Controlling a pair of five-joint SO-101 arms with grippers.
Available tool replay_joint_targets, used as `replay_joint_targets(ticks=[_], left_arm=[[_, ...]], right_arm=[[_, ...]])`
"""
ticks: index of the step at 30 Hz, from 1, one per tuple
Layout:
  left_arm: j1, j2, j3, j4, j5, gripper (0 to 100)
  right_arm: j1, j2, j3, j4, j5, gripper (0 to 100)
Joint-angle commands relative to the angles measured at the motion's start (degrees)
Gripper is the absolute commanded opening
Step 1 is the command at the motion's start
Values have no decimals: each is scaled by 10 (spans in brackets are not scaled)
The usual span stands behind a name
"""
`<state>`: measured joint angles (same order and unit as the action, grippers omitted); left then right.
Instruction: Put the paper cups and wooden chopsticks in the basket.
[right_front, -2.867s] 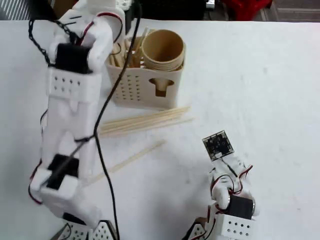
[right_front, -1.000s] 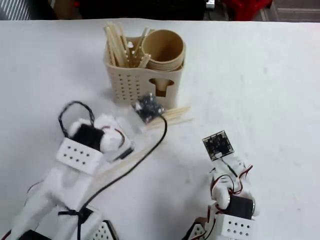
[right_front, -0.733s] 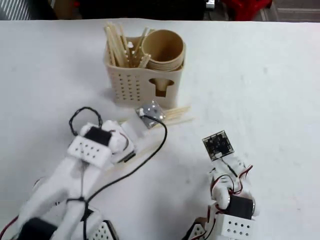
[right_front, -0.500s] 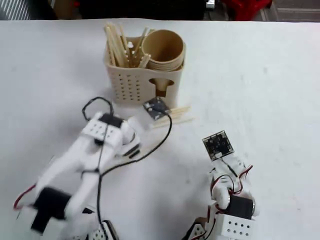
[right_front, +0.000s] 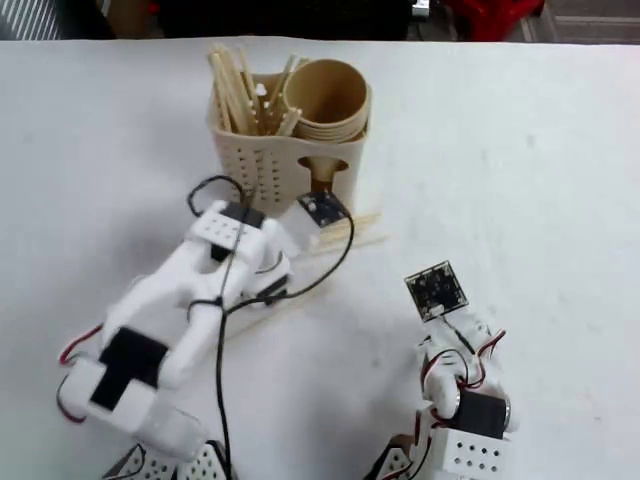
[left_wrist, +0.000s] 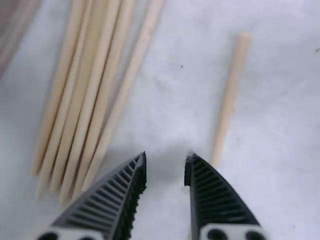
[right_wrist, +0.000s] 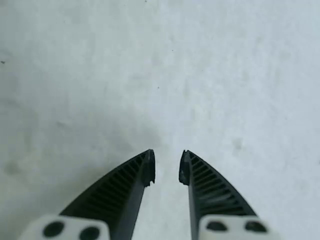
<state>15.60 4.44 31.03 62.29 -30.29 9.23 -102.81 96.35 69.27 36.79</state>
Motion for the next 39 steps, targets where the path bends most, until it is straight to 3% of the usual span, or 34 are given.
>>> replay_joint_targets(ticks=[1, 5, 10, 17, 22, 27, 32, 39], left_arm=[[47, -109, -18, 59, 7, 149], [87, -138, 11, 57, 7, 151], [81, -136, 57, -26, 31, 151], [79, -3, 38, -59, 30, 191], [77, 86, -59, 3, 33, 152], [77, 106, -78, 16, 34, 78], [77, 71, -73, 14, 34, 24], [80, -51, -74, 52, 48, 23]], right_arm=[[2, -3, 4, -7, 5, 98], [2, -3, 4, -7, 5, 98], [2, -3, 4, -7, 5, 98], [2, -3, 4, -7, 5, 98], [2, -3, 4, -7, 5, 98], [2, -3, 4, -7, 5, 98], [2, -3, 4, -7, 5, 98], [3, -3, 4, -7, 5, 98]])
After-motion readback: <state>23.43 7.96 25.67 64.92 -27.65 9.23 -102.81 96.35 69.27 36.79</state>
